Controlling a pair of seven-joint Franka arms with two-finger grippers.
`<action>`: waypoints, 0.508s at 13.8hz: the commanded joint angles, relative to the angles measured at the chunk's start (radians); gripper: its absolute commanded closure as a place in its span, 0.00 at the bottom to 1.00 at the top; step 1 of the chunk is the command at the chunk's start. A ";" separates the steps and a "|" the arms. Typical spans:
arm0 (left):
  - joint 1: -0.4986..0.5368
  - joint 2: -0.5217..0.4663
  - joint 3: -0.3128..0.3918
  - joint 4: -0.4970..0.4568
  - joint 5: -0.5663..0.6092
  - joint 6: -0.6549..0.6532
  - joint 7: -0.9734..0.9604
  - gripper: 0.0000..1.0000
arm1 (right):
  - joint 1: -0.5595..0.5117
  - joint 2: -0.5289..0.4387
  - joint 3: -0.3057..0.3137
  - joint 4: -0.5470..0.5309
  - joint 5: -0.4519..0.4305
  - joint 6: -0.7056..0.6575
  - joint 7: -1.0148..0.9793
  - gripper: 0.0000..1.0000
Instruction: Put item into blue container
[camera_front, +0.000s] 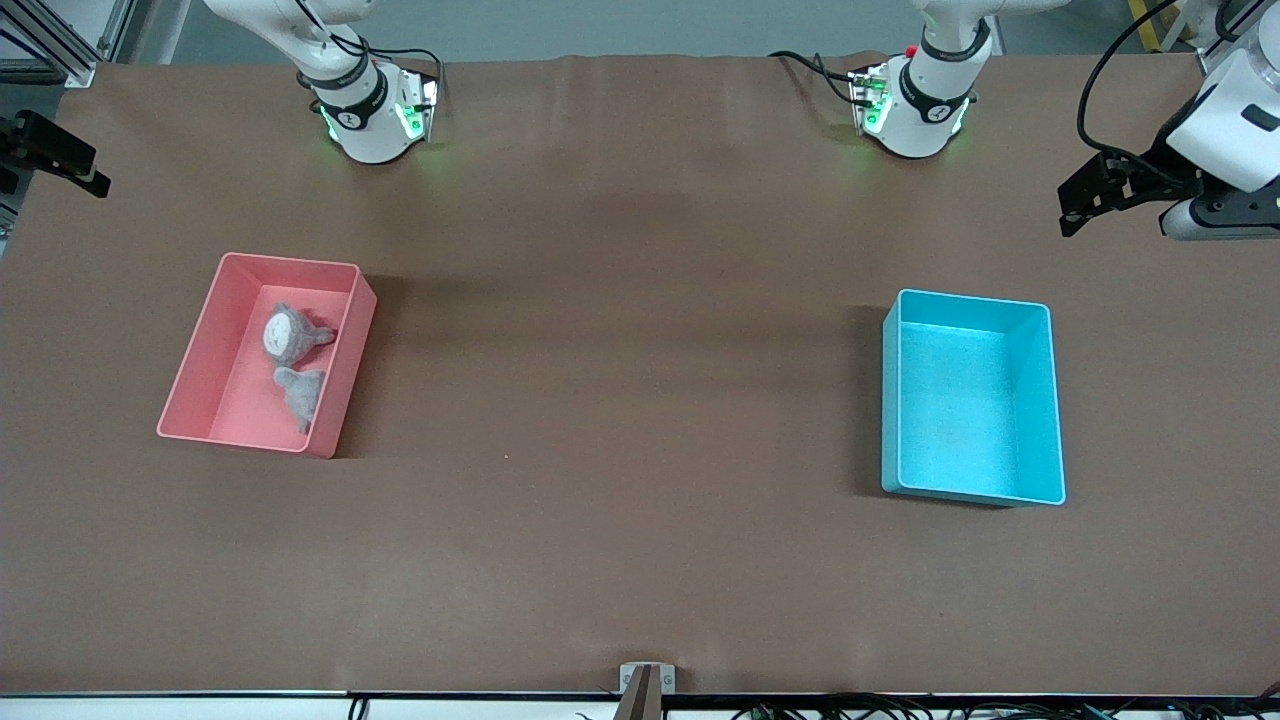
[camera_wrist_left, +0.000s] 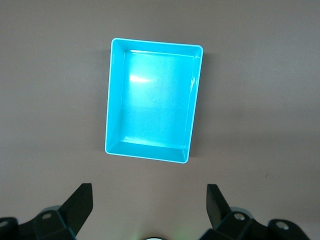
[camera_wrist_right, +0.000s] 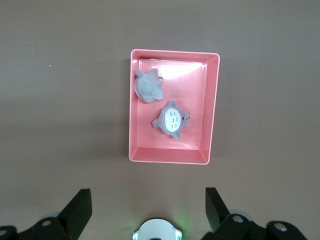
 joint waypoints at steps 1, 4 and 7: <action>0.007 -0.004 -0.005 -0.003 0.014 -0.008 0.019 0.00 | 0.007 -0.015 -0.008 -0.002 0.007 -0.010 -0.006 0.00; 0.007 -0.004 -0.005 -0.003 0.014 -0.005 0.020 0.00 | 0.007 -0.015 -0.008 -0.002 0.008 -0.004 -0.006 0.00; 0.008 -0.004 -0.005 -0.006 0.013 -0.006 0.019 0.00 | 0.004 0.052 -0.009 0.010 -0.010 -0.001 0.001 0.00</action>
